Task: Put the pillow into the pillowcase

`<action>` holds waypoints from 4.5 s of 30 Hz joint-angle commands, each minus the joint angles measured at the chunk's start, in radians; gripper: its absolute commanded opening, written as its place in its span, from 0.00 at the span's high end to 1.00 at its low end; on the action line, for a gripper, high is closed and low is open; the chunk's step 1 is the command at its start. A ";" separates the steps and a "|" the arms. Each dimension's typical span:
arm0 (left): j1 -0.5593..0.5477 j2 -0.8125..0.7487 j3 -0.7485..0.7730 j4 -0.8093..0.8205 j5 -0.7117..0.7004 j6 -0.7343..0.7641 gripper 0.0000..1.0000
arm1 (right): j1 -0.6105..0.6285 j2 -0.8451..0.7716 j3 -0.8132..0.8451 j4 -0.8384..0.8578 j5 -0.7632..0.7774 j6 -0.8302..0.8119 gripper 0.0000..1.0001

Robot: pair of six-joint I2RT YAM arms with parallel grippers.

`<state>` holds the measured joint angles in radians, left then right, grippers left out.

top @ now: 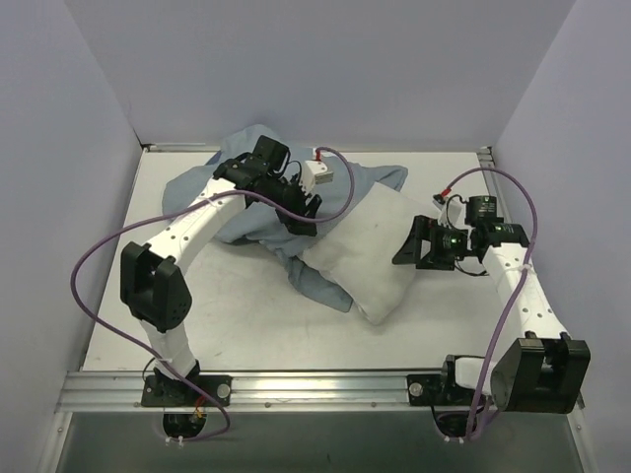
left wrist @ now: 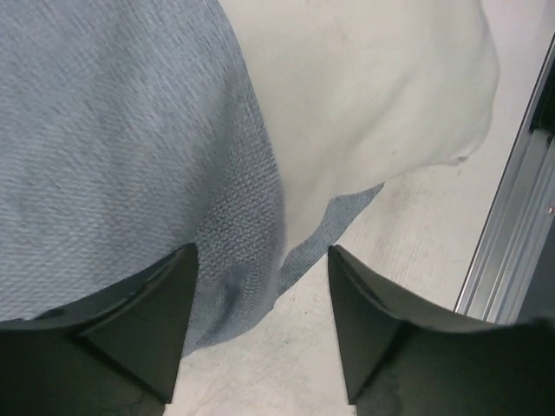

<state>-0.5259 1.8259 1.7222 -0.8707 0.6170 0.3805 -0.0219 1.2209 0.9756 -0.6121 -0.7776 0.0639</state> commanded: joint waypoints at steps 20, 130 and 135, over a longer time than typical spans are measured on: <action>-0.299 0.360 0.508 0.093 -0.985 0.038 0.29 | -0.182 0.344 -0.017 0.281 -0.186 0.369 0.18; 0.129 -0.131 -0.616 0.932 -0.046 -0.872 0.96 | 0.459 0.678 0.997 -0.333 0.318 -0.291 0.91; 0.127 -0.142 -0.645 0.989 -0.036 -0.919 1.00 | 0.462 0.716 1.040 -0.373 0.356 -0.277 1.00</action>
<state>-0.3931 1.6859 1.0927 0.0315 0.5613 -0.4858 0.4492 1.9251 1.9785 -0.8982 -0.3889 -0.2390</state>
